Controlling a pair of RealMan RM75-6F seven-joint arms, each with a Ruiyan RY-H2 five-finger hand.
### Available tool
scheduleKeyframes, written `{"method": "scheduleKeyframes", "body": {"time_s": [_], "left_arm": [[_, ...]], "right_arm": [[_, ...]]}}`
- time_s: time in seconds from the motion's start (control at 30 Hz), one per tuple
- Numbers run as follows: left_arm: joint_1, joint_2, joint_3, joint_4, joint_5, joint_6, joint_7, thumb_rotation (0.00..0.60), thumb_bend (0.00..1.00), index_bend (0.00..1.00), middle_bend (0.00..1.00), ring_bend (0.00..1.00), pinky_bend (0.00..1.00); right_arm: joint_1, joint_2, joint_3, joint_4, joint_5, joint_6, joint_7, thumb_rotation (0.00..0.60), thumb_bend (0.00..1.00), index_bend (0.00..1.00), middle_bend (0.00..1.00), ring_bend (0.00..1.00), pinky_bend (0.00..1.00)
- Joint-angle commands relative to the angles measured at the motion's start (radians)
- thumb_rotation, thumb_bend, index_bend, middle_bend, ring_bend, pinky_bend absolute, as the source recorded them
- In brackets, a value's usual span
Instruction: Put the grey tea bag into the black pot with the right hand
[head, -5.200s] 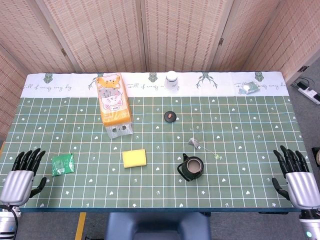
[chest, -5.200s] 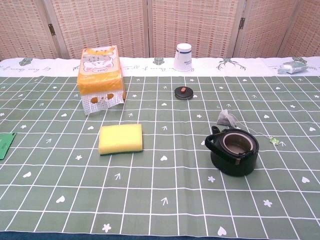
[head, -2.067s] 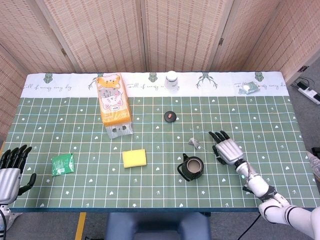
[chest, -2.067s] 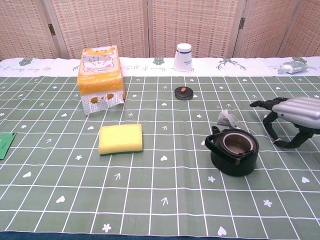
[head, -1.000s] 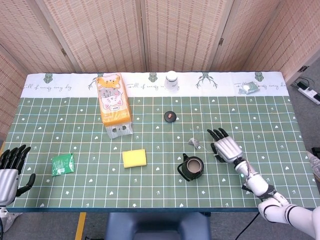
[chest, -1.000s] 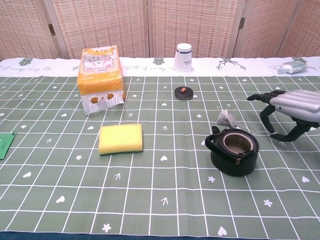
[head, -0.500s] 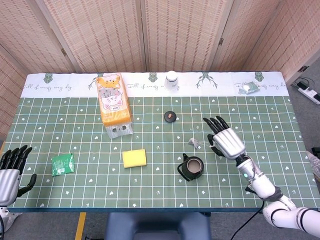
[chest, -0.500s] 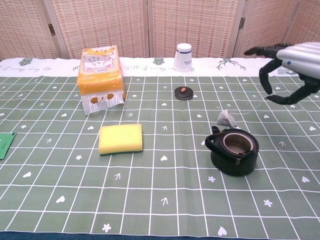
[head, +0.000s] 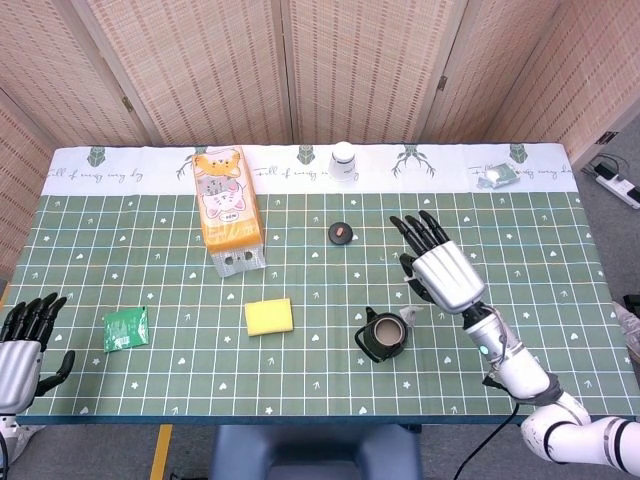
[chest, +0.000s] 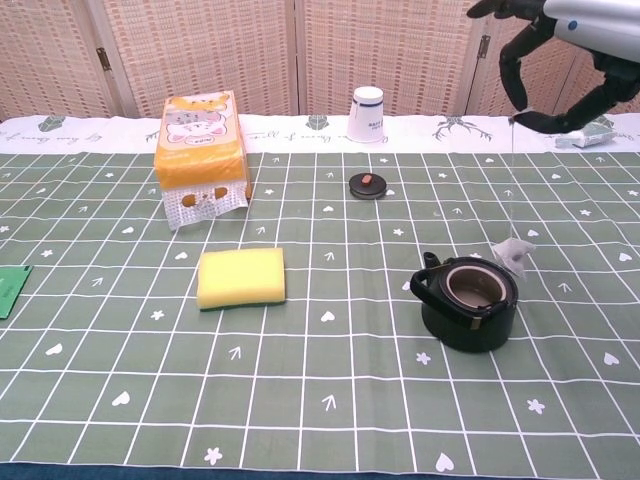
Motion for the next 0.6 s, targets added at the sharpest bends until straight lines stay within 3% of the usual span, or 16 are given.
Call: {"method": "scheduleKeyframes", "body": {"time_s": [0.03,0.6], "left_arm": [[0.004,0.005,-0.002,-0.003,-0.001,0.006,-0.006,0.6,0.42,0.0,0.0,0.0,0.0],[0.018,0.036,-0.005,-0.017,0.017,0.039,-0.053,0.6,0.42,0.0,0.0,0.0,0.0]], "right_arm": [[0.012,0.013,0.014,-0.044,0.005,0.005,-0.049,0.6,0.43,0.63,0.07,0.07,0.0],[0.039,0.014,0.034,-0.171,0.04,0.014,-0.217,0.6,0.43,0.63,0.07,0.08,0.0]]}}
